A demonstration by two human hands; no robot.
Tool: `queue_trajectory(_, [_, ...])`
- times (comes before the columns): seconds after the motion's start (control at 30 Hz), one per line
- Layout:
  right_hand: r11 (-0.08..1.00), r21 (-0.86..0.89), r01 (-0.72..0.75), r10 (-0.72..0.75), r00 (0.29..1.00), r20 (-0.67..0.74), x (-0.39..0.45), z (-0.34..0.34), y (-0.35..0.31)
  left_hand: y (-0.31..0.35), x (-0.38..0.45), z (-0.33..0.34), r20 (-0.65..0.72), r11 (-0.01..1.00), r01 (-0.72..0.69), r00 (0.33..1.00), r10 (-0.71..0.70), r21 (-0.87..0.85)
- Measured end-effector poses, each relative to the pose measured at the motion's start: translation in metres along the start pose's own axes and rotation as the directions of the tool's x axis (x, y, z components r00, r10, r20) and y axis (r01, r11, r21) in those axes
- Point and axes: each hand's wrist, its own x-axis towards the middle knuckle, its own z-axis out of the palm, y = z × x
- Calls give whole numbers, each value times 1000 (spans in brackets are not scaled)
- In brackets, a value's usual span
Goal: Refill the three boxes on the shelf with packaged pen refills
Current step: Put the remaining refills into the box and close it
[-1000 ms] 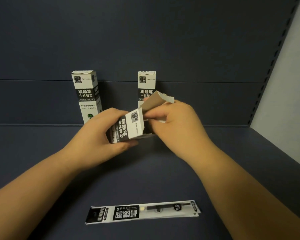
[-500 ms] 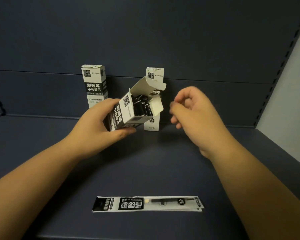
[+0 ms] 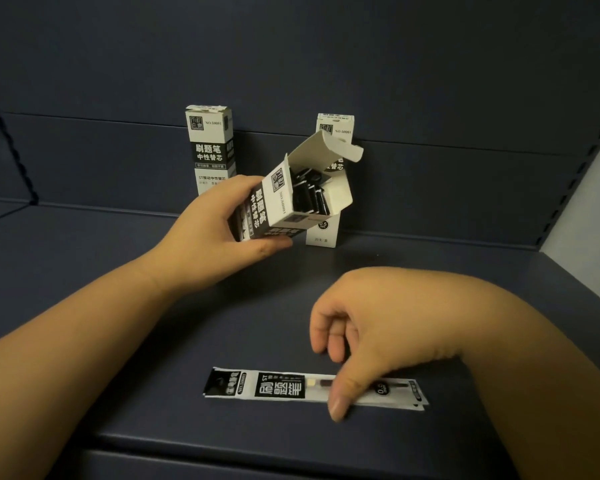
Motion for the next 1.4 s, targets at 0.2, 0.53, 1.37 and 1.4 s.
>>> queue_trajectory(0.2, [999, -34, -22, 22, 1000, -1, 4, 5, 0, 0, 1, 2, 0, 1000, 3, 1000, -3, 3])
queue_trajectory(0.53, [998, -30, 59, -65, 969, -238, -4, -10, 12, 1, 1, 0, 5, 989, 93, 996, -93, -119])
queue_trajectory(1.37, [422, 639, 642, 128, 656, -744, -2, -21, 24, 2, 4, -3, -33, 984, 114, 992, -120, -140])
queue_trajectory(1.4, [398, 629, 668, 132, 637, -760, -2, -21, 24, 2, 4, -3, -35, 983, 120, 991, -126, -141])
